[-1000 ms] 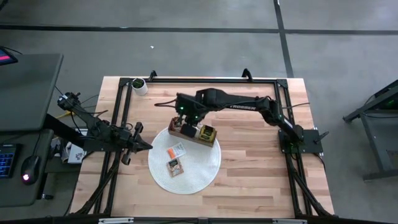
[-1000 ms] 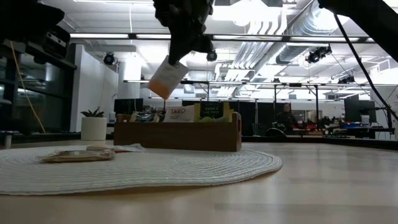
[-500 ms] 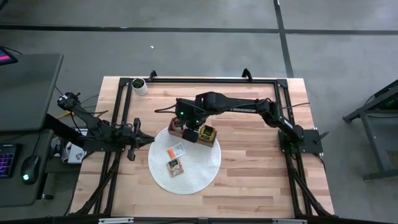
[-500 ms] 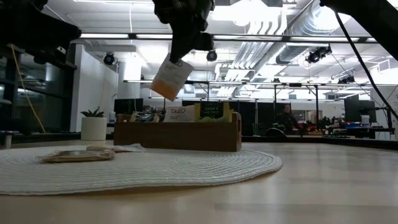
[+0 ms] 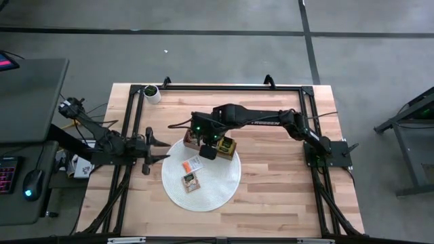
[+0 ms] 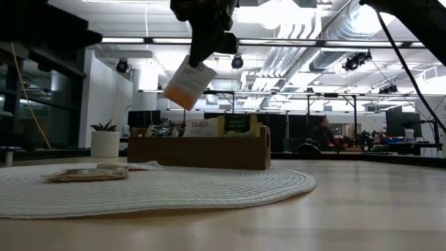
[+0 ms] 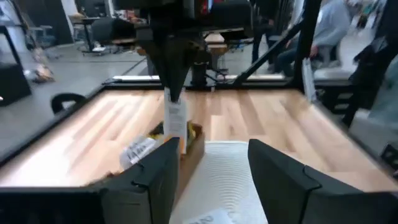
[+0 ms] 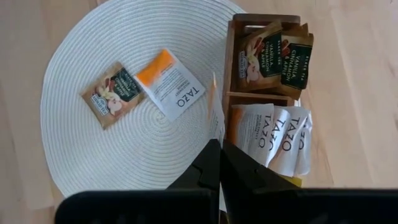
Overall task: Pick & Place Tea
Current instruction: Put the orange tea bag into the middle section of the wooden organizer
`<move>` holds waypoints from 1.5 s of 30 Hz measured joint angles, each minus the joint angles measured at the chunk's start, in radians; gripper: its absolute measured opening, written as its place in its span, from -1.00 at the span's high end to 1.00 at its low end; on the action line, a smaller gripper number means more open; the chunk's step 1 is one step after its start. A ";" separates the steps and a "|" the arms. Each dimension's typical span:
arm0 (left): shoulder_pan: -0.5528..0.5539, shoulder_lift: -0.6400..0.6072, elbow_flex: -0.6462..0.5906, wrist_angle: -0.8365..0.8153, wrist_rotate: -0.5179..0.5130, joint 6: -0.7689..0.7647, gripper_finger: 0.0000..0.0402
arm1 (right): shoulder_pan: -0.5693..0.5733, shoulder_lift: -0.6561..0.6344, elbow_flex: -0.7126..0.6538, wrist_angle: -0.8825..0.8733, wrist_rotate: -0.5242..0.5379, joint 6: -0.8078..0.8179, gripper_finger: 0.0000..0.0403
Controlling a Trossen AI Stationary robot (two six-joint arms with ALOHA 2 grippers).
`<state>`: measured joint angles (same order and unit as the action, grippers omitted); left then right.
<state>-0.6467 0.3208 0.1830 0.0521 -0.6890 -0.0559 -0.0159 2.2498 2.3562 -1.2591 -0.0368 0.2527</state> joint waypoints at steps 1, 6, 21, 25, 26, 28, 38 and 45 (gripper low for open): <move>0.004 0.028 0.019 -0.001 -0.004 0.020 0.08 | 0.000 0.000 0.000 0.000 0.000 0.000 1.00; 0.104 0.179 0.095 -0.063 0.048 0.033 0.12 | 0.003 0.000 0.000 0.000 -0.008 -0.002 1.00; 0.641 0.471 0.109 0.229 0.729 -0.001 0.12 | 0.043 -0.002 0.000 -0.017 -0.043 -0.030 1.00; 0.701 0.556 0.170 0.265 0.836 0.005 0.12 | 0.043 -0.002 0.000 -0.017 -0.033 -0.033 1.00; 0.707 0.585 0.192 0.263 0.860 0.019 0.12 | 0.043 -0.002 0.000 -0.017 -0.027 -0.035 1.00; 0.708 0.646 0.237 0.258 0.896 0.049 0.12 | 0.043 -0.002 0.000 -0.017 -0.025 -0.037 1.00; 0.706 0.829 0.354 0.214 0.939 0.104 0.12 | 0.042 -0.002 0.000 -0.040 -0.023 -0.038 1.00; 0.706 0.830 0.355 0.275 0.897 0.101 0.12 | 0.042 -0.002 0.000 -0.038 -0.023 -0.038 1.00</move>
<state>0.0589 1.1503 0.5385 0.3267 0.2082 0.0448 0.0261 2.2478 2.3562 -1.2971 -0.0601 0.2150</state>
